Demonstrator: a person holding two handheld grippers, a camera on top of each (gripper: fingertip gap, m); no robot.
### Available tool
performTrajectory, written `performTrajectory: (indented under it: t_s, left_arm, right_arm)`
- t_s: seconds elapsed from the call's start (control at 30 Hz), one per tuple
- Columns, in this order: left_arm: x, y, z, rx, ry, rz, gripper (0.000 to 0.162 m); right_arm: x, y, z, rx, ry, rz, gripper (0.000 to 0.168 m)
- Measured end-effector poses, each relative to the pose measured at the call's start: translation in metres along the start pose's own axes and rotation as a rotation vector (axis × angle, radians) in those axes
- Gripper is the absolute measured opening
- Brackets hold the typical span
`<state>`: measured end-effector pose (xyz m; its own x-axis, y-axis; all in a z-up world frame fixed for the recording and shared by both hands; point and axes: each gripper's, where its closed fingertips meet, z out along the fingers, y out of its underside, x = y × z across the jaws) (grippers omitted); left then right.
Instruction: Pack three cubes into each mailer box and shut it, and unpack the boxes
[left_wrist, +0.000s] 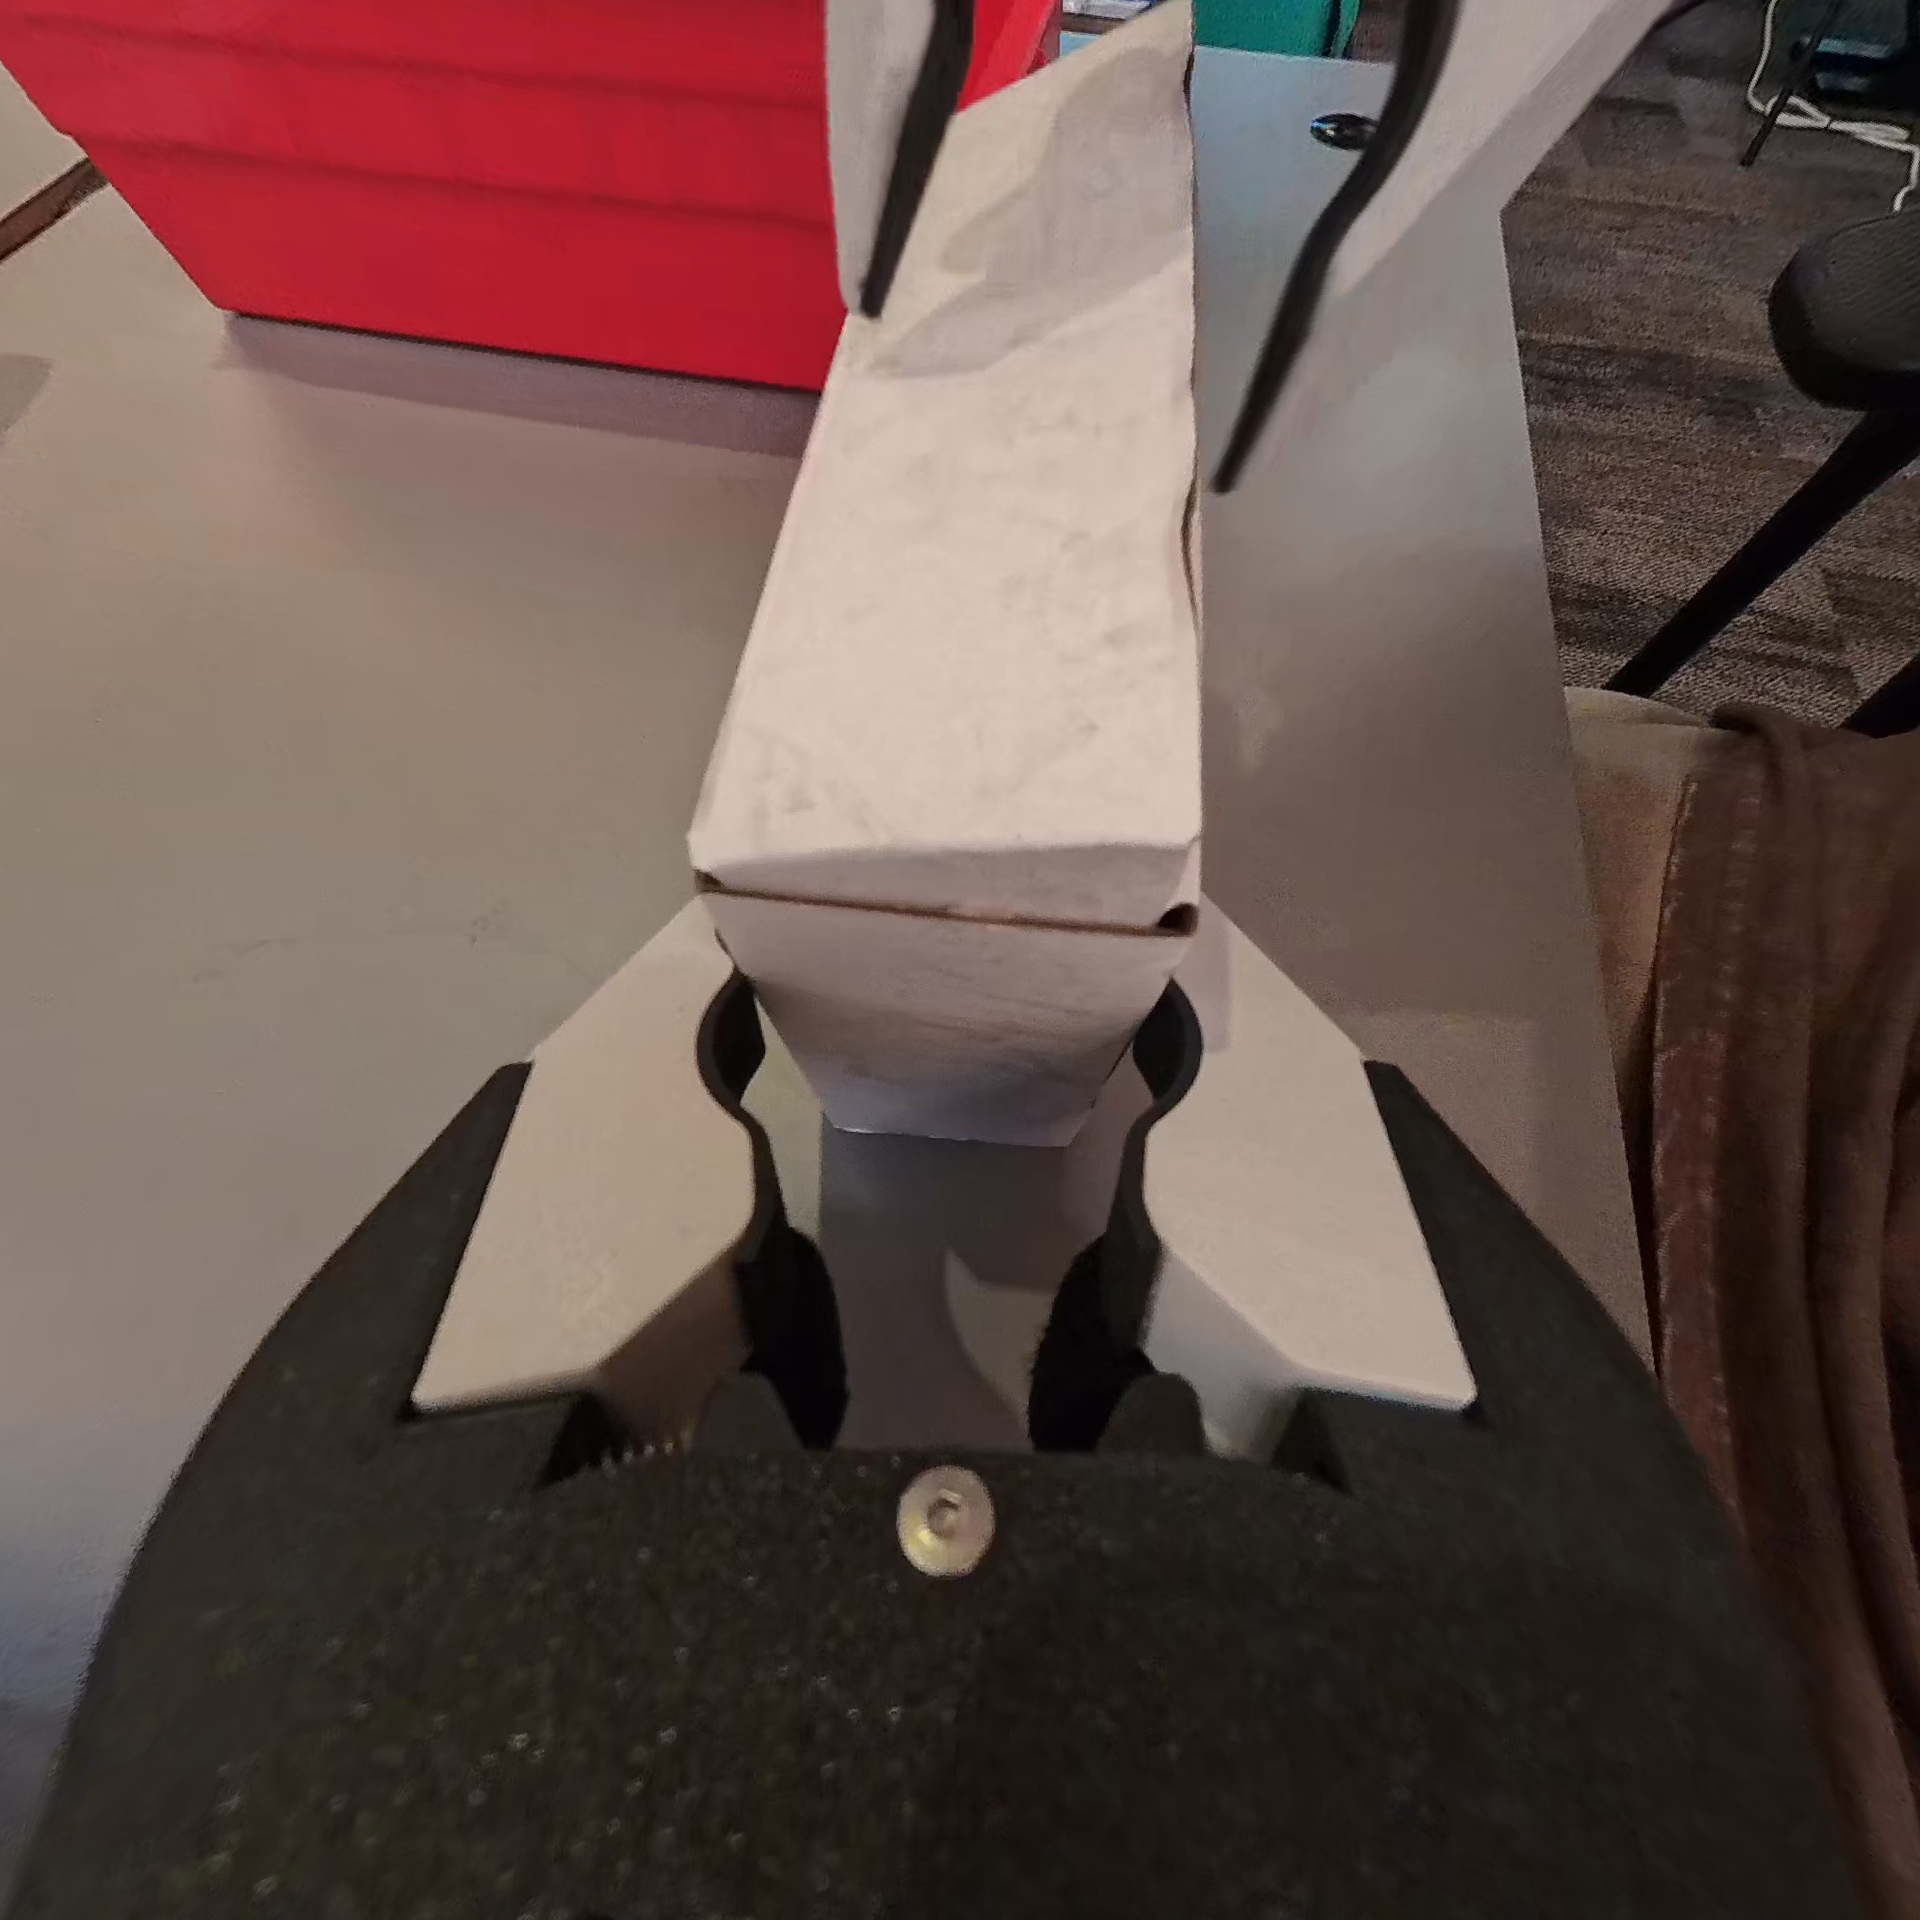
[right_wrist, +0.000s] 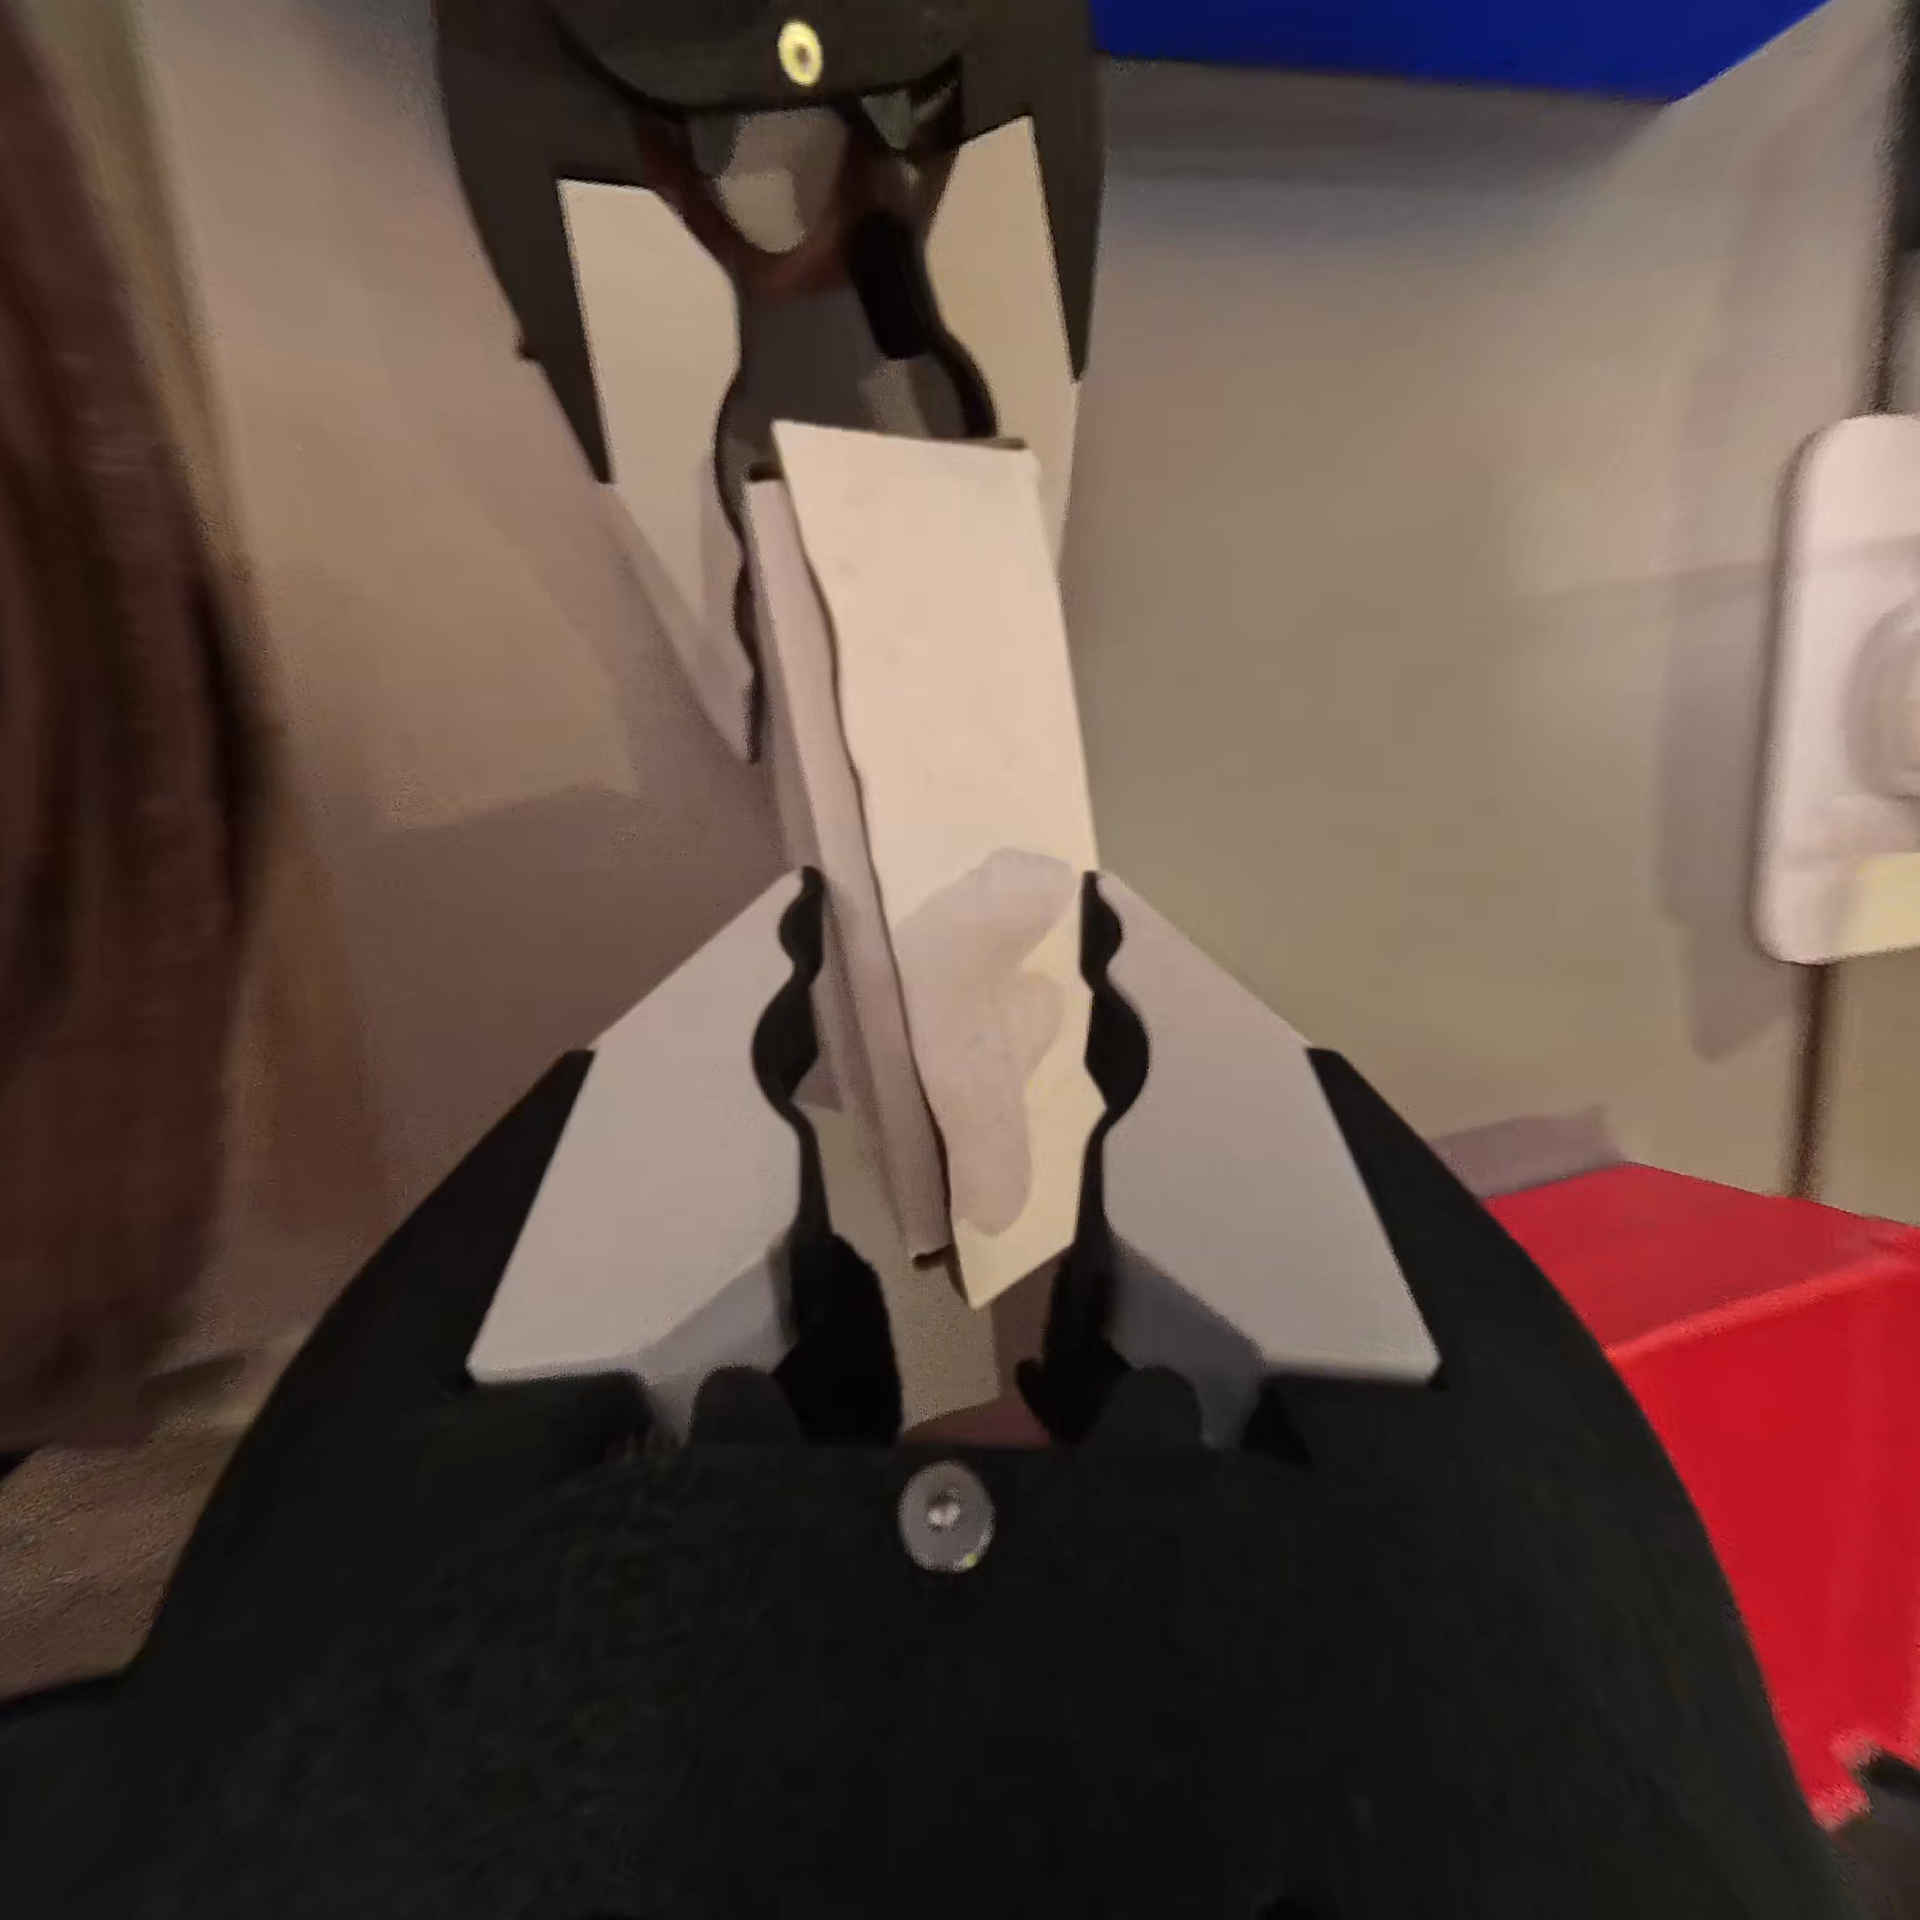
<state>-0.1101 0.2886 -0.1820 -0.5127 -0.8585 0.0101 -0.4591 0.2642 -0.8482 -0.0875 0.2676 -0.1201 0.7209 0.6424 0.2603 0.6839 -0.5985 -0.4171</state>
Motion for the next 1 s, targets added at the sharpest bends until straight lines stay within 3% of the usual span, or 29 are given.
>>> performTrajectory:
  t_s: [0.17,0.47,0.63,0.77,0.87,1.0]
  left_arm:
    - [-0.001,0.001,-0.001,-0.007,-0.004,0.002,0.071]
    - [0.000,0.001,0.000,-0.015,-0.002,0.004,0.071]
    - [-0.001,0.001,0.000,-0.014,-0.003,-0.003,0.070]
    - [-0.003,0.001,0.000,-0.028,-0.042,0.045,0.070]
    - [-0.008,0.001,0.001,-0.024,-0.085,0.095,0.070]
    - [-0.027,0.001,-0.006,-0.060,-0.221,0.253,0.070]
  right_arm:
    - [0.003,-0.003,0.000,0.048,0.147,-0.006,0.053]
    - [0.011,-0.005,-0.012,0.177,0.140,0.107,0.046]
    - [0.019,-0.010,-0.007,0.061,0.387,-0.107,0.045]
    - [0.023,-0.012,-0.003,-0.025,0.585,-0.267,0.028]
    - [0.029,-0.007,0.007,-0.039,0.584,-0.217,0.011]
    - [0.036,-0.015,0.006,-0.013,0.585,-0.219,0.010]
